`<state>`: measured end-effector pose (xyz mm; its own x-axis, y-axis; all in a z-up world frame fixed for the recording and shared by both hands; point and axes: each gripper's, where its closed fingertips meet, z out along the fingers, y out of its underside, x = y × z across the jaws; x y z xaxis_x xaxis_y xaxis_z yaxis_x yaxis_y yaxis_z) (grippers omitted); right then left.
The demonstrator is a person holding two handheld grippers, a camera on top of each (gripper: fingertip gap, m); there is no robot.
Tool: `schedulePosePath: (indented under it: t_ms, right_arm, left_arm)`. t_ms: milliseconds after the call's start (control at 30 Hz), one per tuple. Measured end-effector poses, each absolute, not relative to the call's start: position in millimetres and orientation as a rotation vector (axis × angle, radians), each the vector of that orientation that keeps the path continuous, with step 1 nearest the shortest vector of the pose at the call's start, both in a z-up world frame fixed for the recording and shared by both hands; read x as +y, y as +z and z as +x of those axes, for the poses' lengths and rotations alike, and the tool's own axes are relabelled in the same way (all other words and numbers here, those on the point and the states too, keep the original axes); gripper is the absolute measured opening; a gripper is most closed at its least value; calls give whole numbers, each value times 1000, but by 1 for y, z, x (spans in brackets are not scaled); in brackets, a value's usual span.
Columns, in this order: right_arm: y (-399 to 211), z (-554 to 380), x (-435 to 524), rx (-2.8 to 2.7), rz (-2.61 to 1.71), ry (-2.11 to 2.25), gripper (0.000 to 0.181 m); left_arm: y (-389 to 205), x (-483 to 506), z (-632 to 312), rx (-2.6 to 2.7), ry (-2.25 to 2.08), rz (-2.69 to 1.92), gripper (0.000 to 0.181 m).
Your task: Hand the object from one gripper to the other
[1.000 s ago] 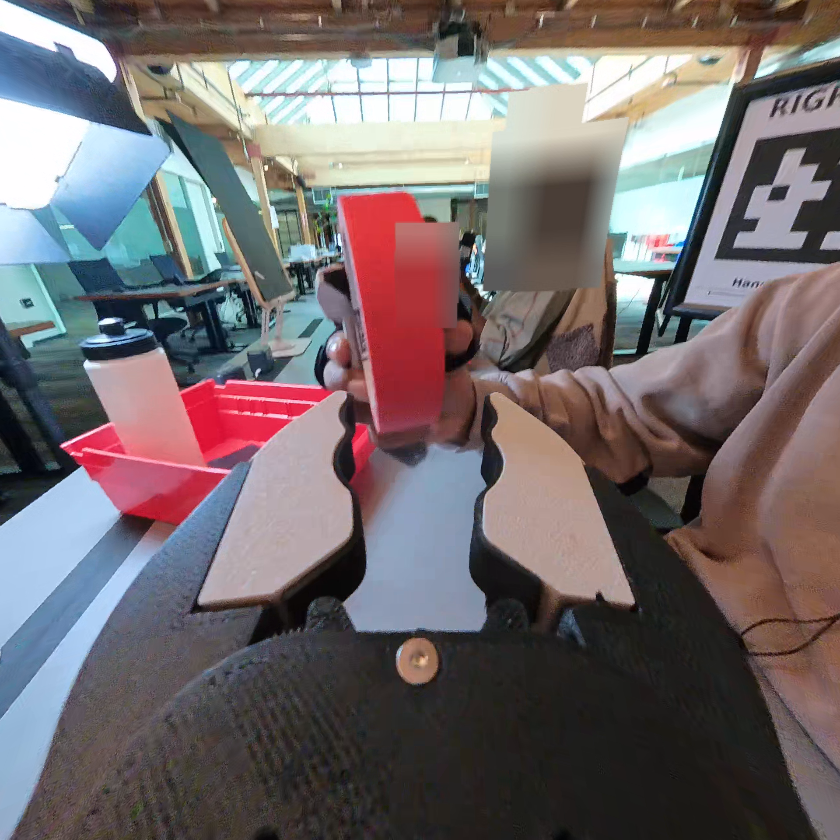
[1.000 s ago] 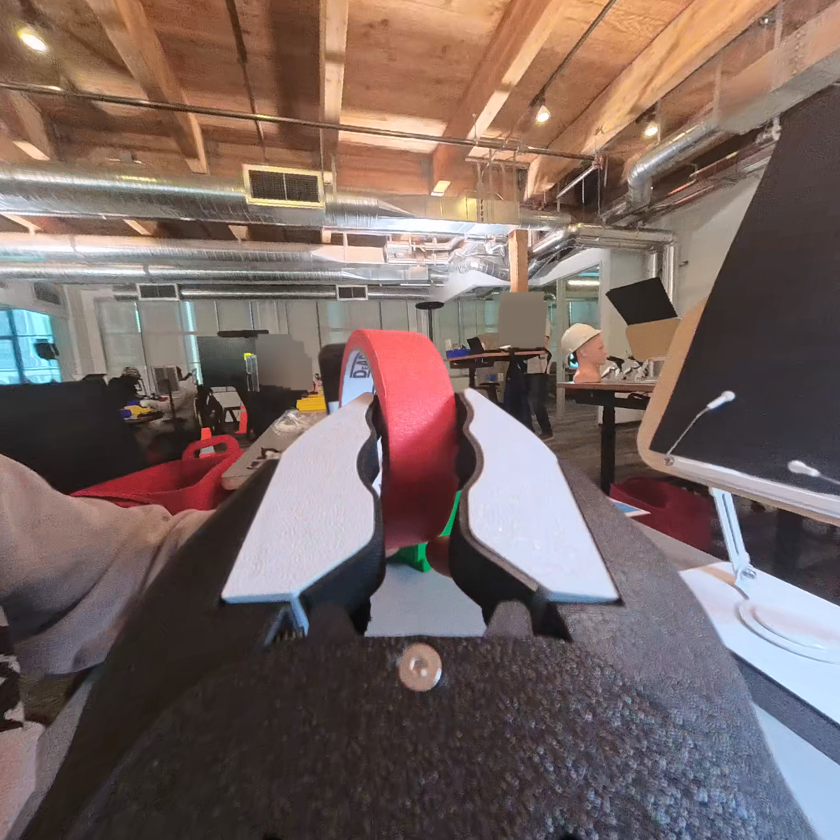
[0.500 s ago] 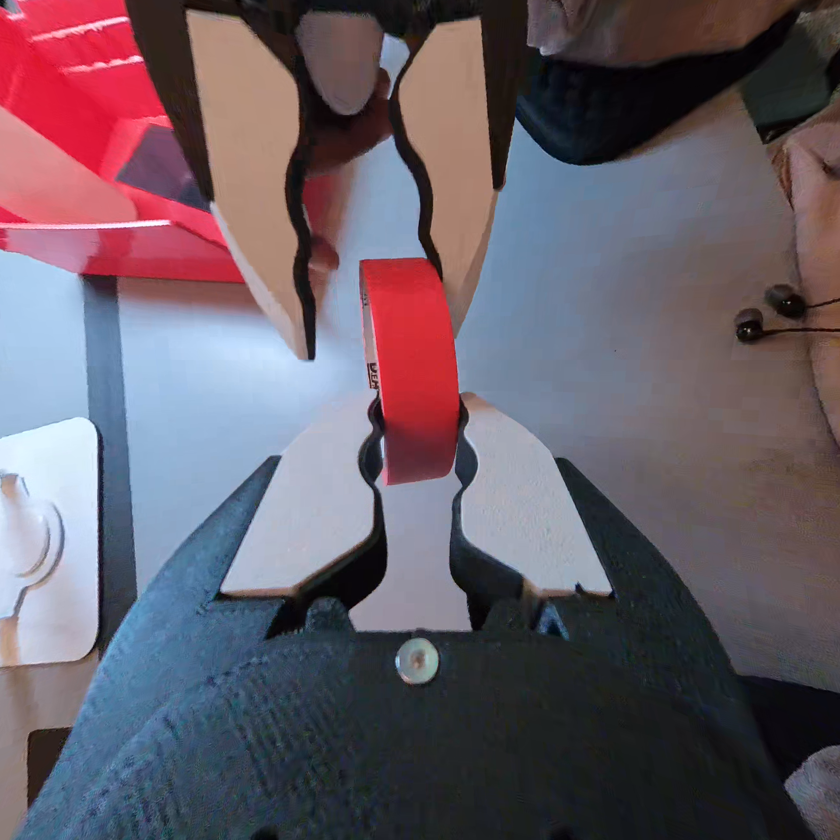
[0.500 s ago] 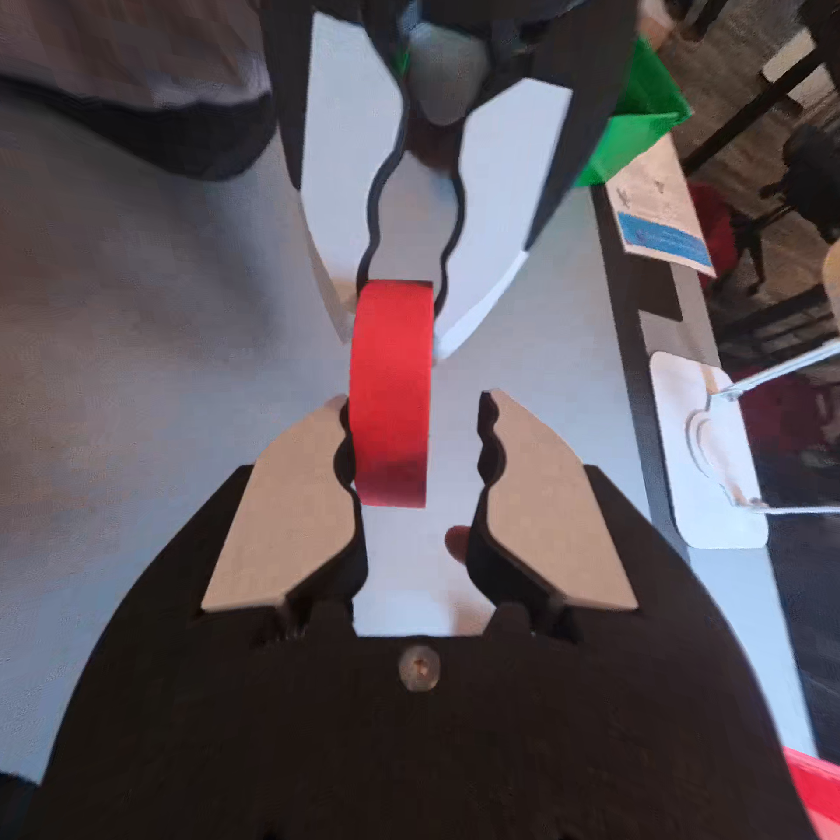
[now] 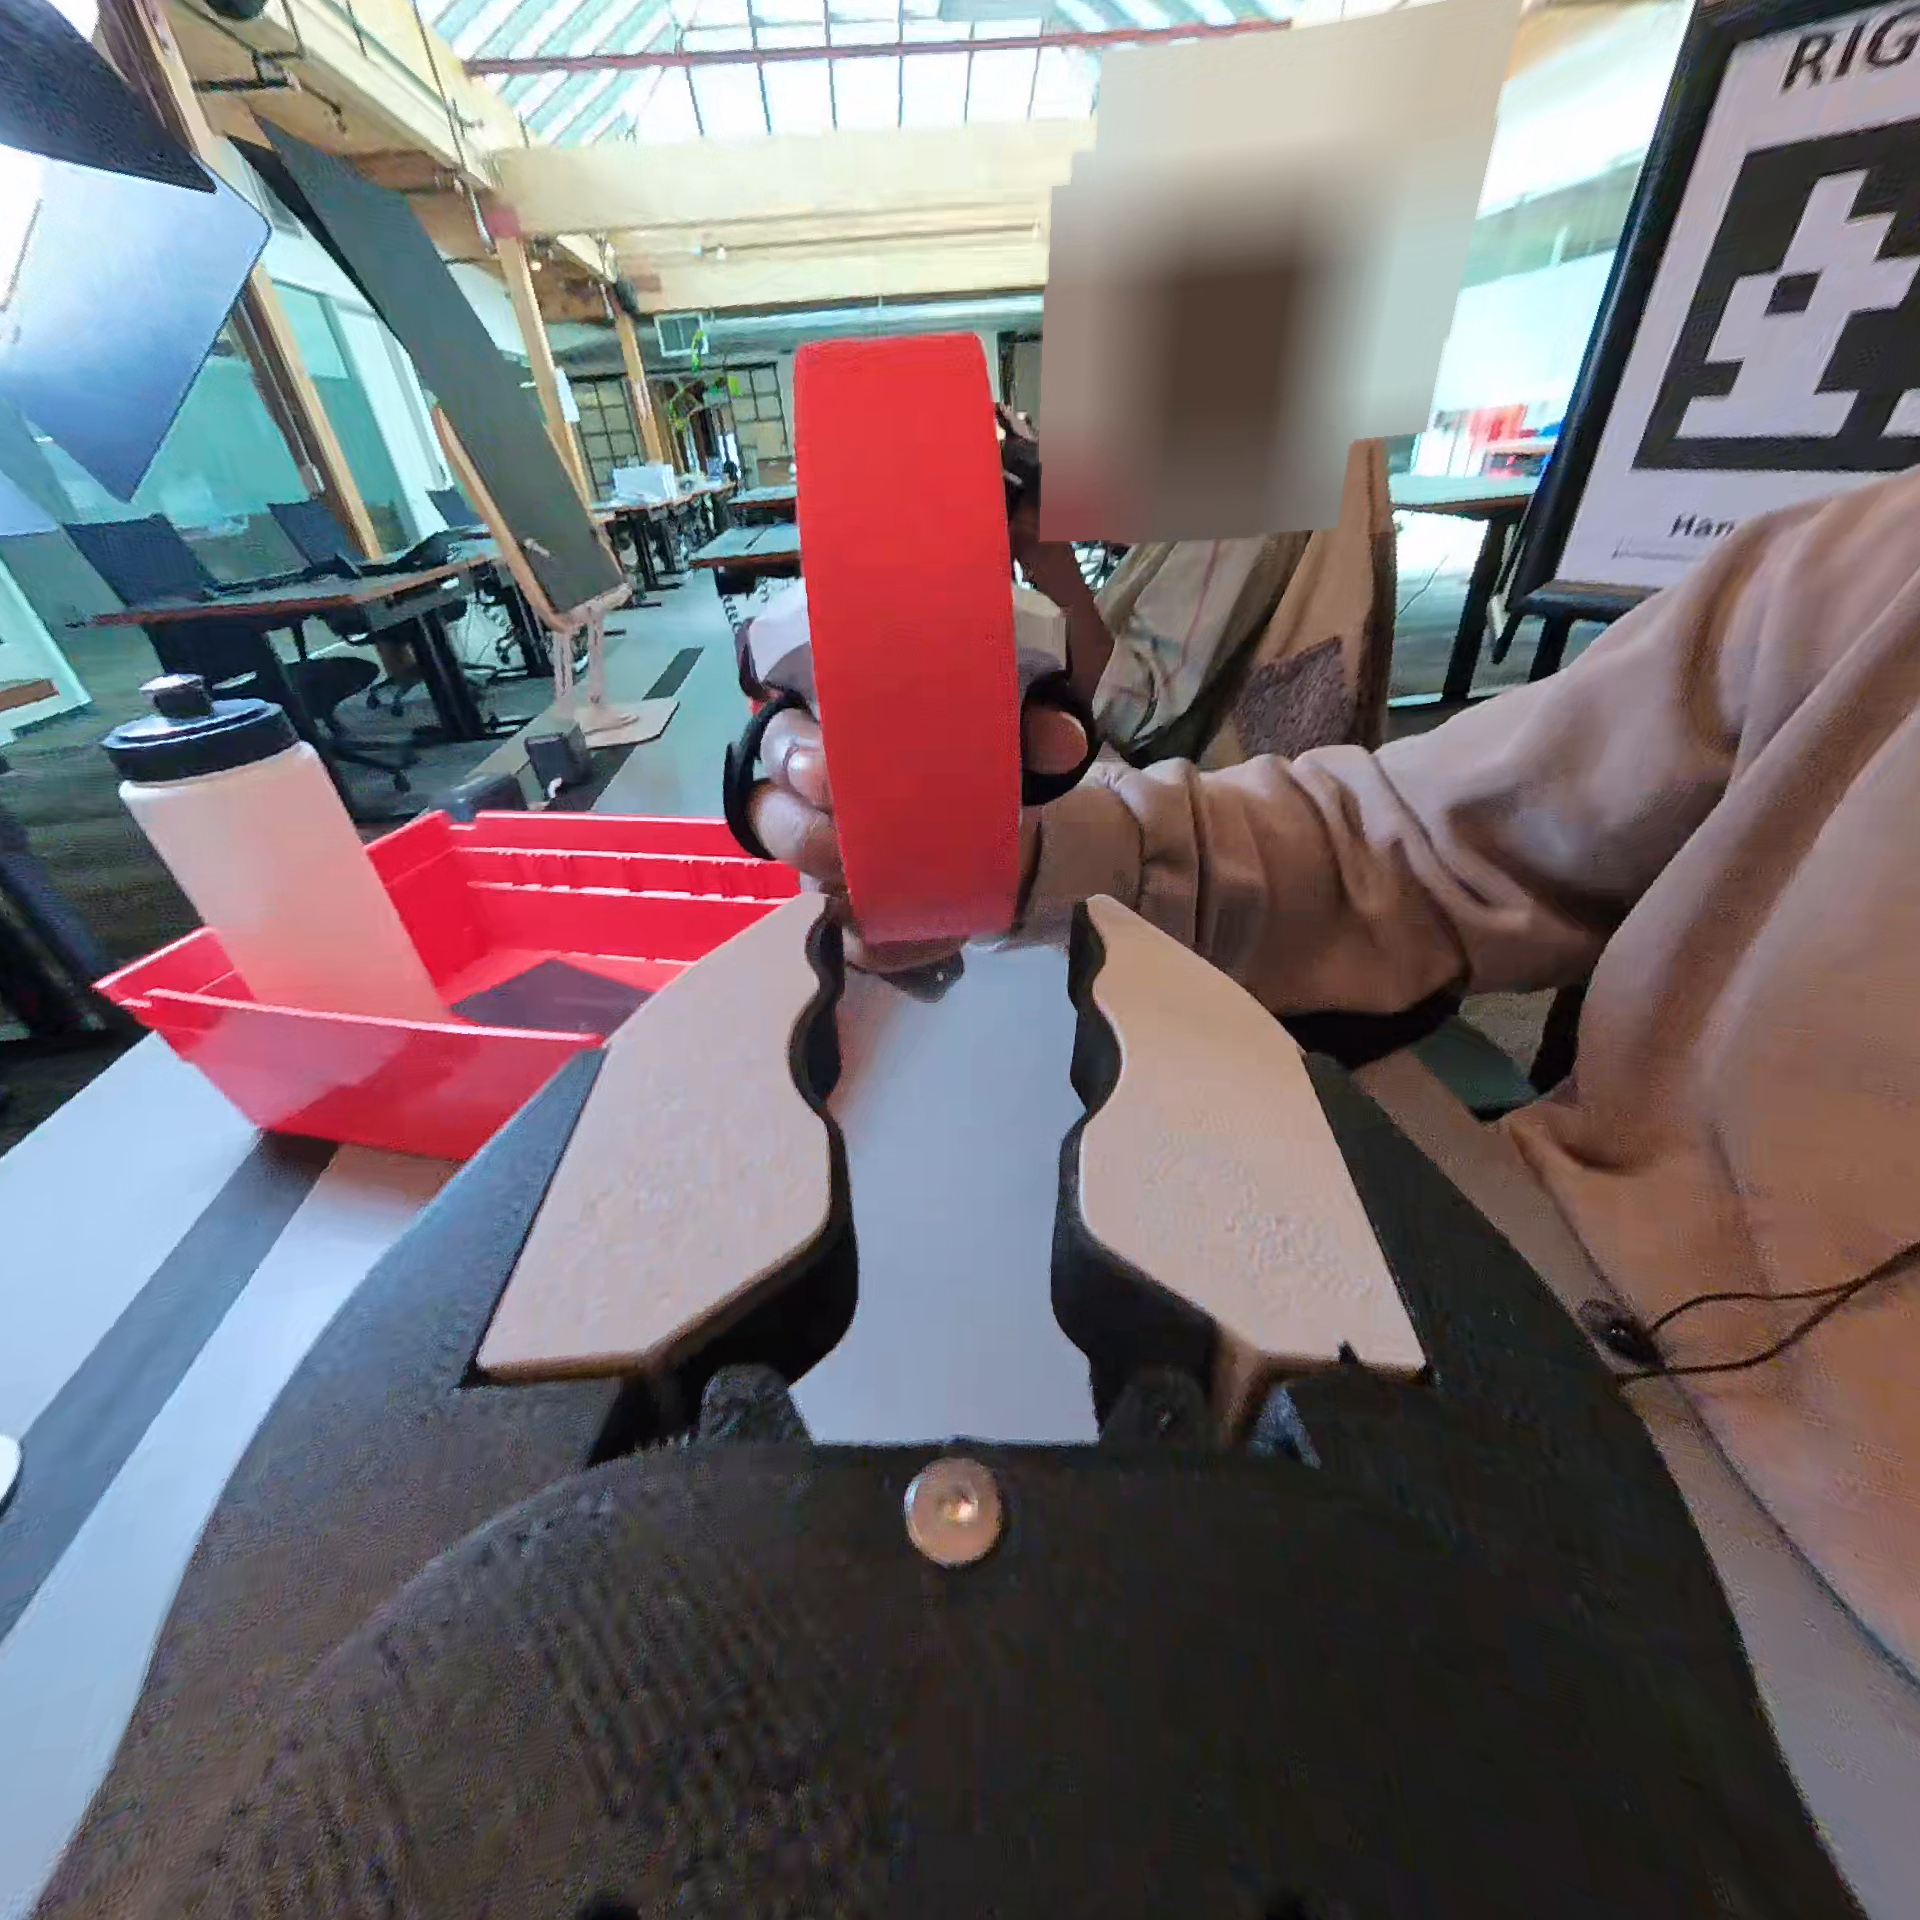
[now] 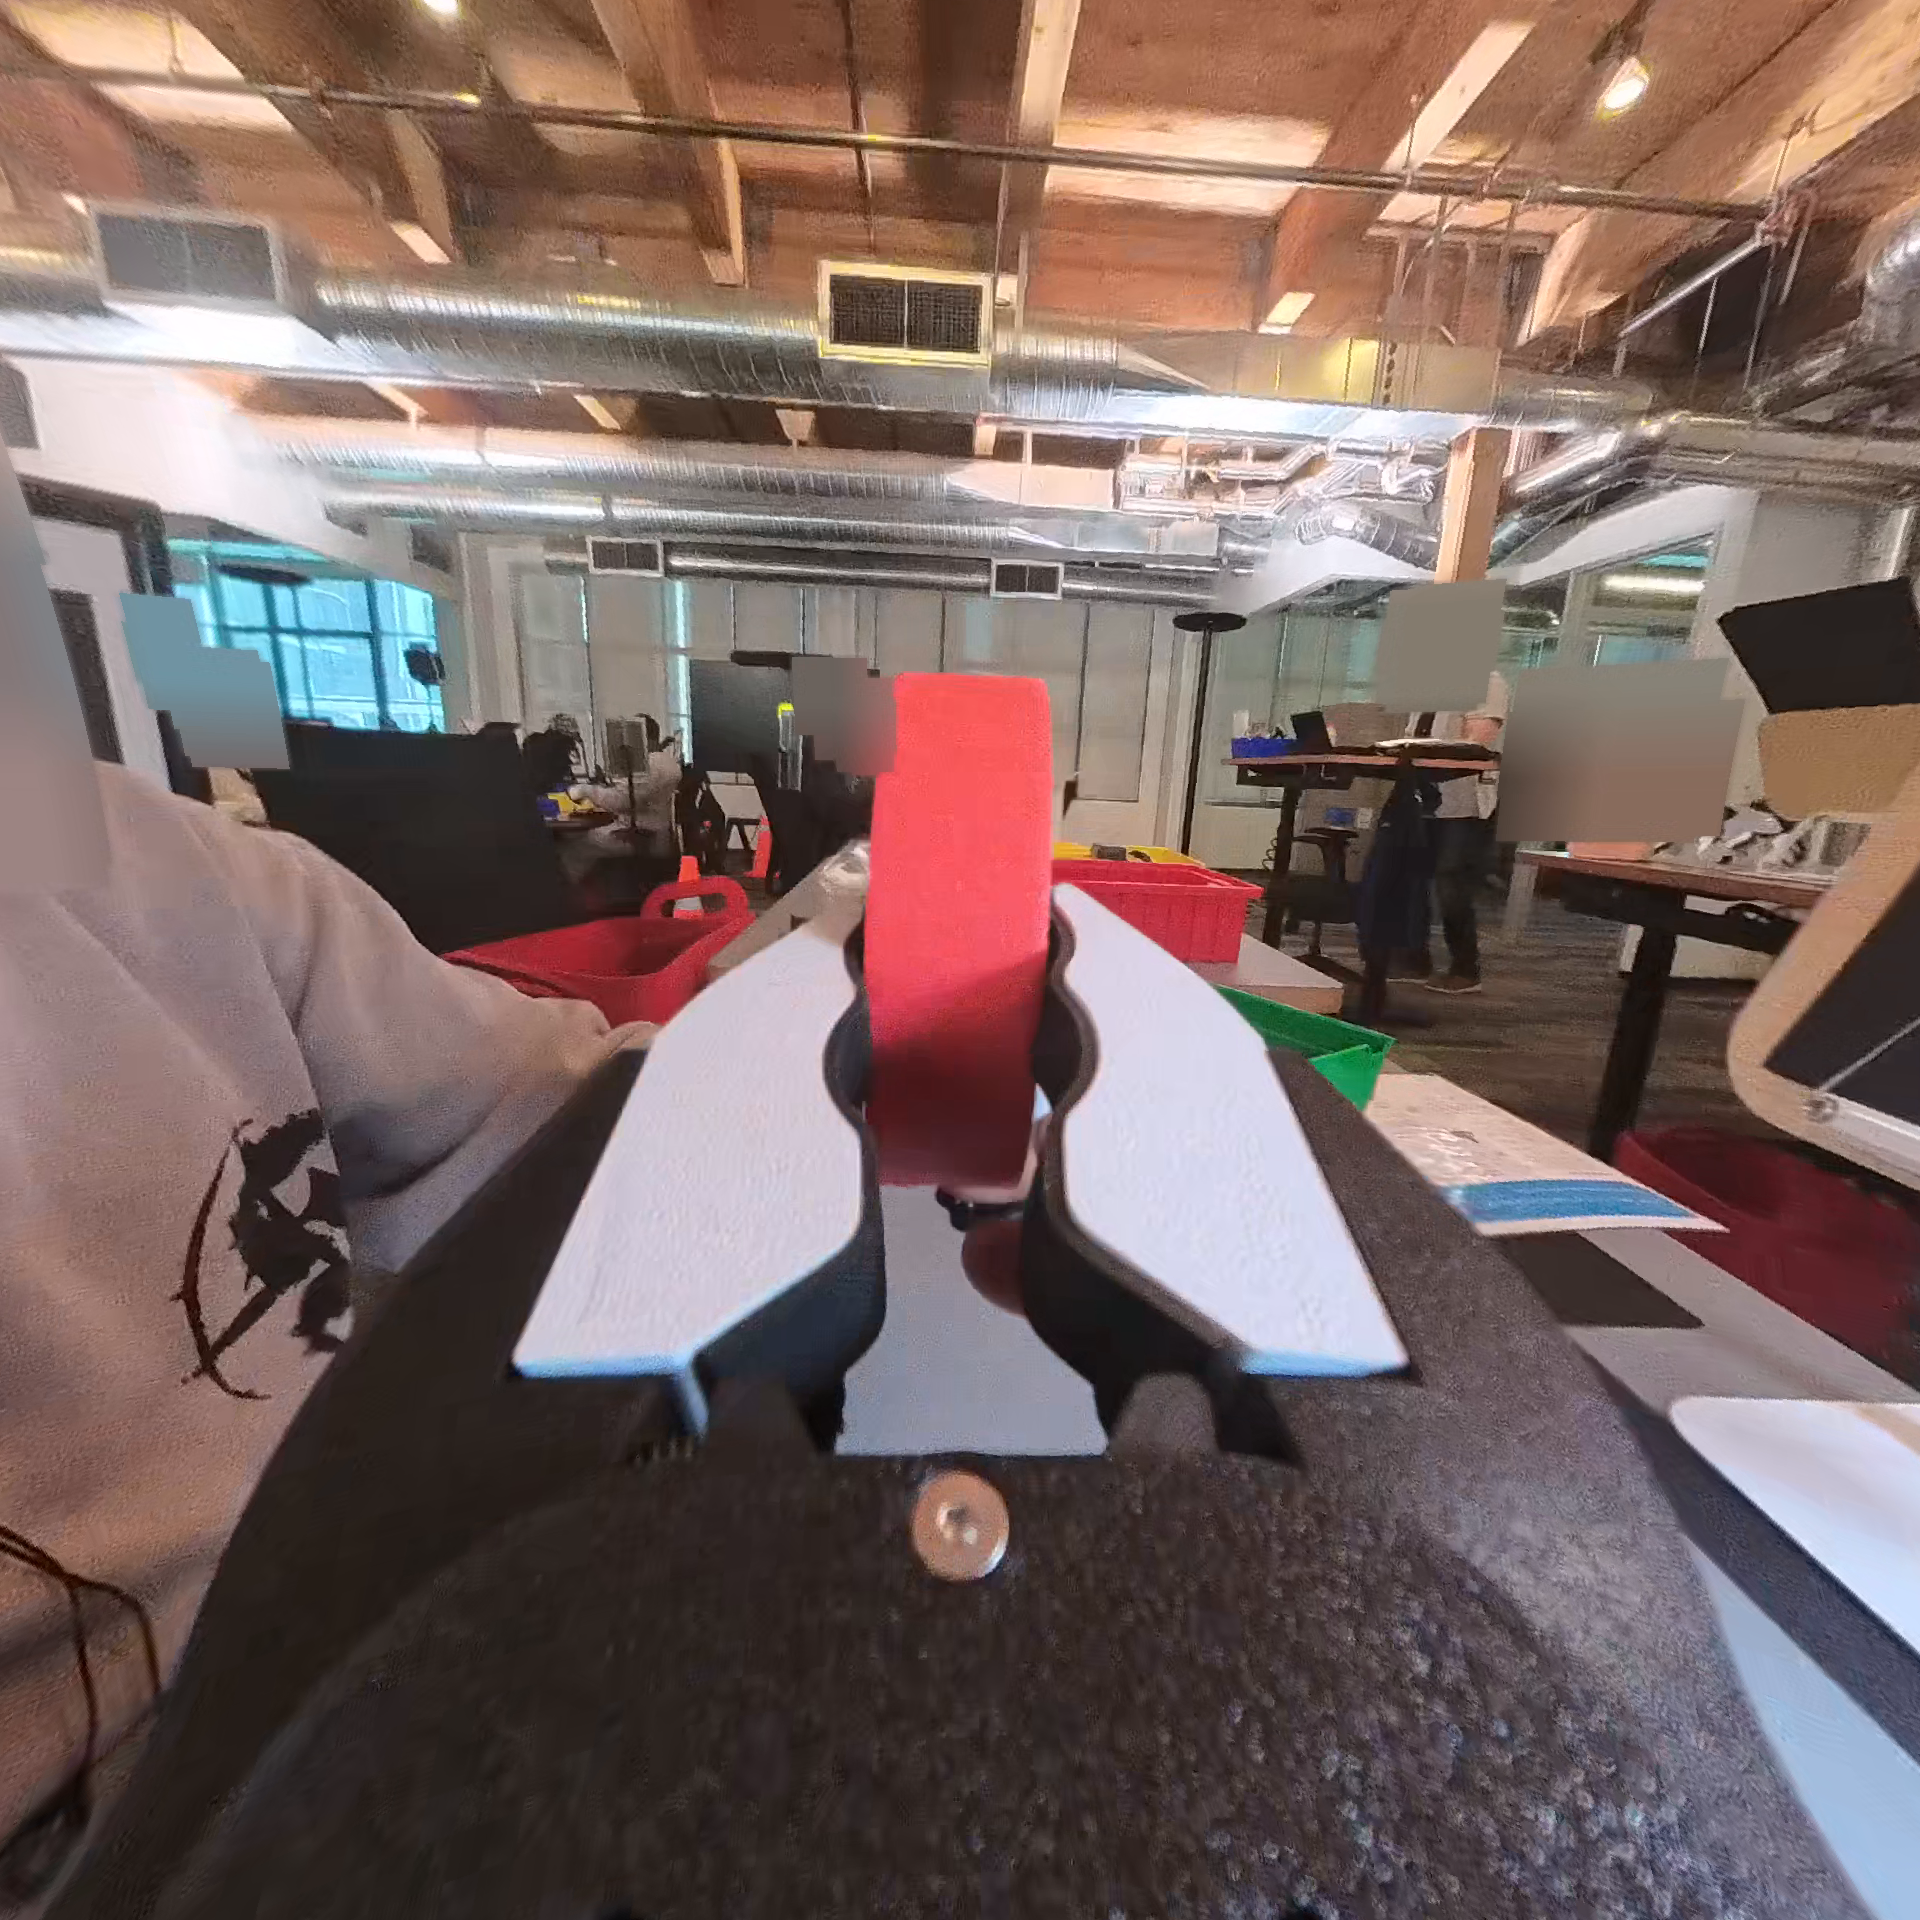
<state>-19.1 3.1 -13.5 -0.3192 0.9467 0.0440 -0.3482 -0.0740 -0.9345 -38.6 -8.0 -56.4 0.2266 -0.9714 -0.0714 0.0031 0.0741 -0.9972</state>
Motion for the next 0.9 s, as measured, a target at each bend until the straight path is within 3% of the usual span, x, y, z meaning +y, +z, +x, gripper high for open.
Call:
schedulePosePath:
  t_ms: [67, 200, 367, 467, 567, 667, 767, 900]
  right_arm:
    - [-22, -25, 2, -1179, -796, 1605, 28]
    - [-56, -40, 15, -1358, -986, 1369, 29]
    - [-103, -39, 25, -1662, -1157, 954, 54]
    - [-114, -40, 16, -1772, -1150, 795, 60]
    - [-138, -48, -3, -1917, -1130, 670, 55]
    - [-157, -55, -1, -1982, -1108, 466, 39]
    - [-139, -57, 4, -1889, -1081, 528, 30]
    - [-74, -46, 3, -1591, -997, 968, 29]
  left_arm:
    - [-51, -8, -37, 1030, -1017, -1227, 29]
    - [-53, 1, -53, 1037, -953, -1374, 29]
    - [-81, 2, -71, 1226, -626, -1622, 29]
    - [-106, -12, -70, 1405, -535, -1707, 29]
    - [-129, -15, -59, 1515, -442, -1762, 29]
    - [-145, -9, -57, 1555, -329, -1798, 29]
    - [-131, -1, -58, 1479, -359, -1698, 29]
    - [-99, -4, -61, 1317, -670, -1546, 68]
